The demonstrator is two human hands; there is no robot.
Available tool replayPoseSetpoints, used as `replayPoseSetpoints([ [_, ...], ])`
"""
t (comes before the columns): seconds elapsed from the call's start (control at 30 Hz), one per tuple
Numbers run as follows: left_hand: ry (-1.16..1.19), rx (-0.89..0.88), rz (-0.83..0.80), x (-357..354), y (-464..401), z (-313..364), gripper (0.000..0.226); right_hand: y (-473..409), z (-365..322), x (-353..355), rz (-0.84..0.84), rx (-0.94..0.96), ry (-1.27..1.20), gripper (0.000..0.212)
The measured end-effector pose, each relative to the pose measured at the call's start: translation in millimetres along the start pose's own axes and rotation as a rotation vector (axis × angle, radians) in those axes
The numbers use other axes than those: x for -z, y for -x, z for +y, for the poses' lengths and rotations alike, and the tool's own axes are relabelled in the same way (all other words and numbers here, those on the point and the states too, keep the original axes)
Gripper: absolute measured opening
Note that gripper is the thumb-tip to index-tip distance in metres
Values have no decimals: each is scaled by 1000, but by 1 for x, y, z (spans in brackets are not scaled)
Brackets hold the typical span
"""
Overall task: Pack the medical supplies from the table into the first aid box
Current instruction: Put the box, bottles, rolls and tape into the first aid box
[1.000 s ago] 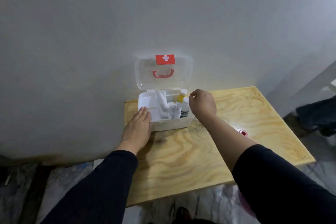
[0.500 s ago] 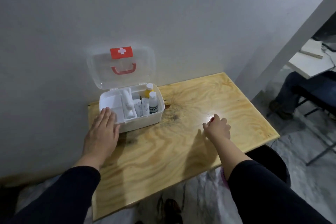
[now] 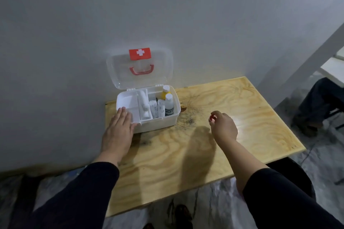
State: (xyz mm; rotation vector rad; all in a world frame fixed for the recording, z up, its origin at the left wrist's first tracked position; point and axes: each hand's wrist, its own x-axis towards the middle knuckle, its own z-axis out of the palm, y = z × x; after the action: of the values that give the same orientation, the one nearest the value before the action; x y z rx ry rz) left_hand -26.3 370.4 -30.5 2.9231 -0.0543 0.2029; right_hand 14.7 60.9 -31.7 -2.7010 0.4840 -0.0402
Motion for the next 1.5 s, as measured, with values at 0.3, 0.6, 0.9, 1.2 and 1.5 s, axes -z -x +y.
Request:
replayPoseSetpoints([
  [0.3, 11, 108, -184, 17, -2, 7, 50, 4, -156, 37, -18, 550, -176, 28],
  [0.6, 76, 89, 60, 12, 2, -3, 59, 13, -244, -18, -402, 961, 21, 28],
  [0.9, 209, 110, 79, -4, 4, -11, 55, 1, -253, -48, -422, 1007, 209, 37],
  [1.2, 186, 117, 52, 2, 4, -7, 56, -3, -243, 2, -129, 1132, 16, 29],
  [1.5, 288, 191, 17, 11, -1, -2, 59, -48, -230, 39, 230, 942, 142, 57],
])
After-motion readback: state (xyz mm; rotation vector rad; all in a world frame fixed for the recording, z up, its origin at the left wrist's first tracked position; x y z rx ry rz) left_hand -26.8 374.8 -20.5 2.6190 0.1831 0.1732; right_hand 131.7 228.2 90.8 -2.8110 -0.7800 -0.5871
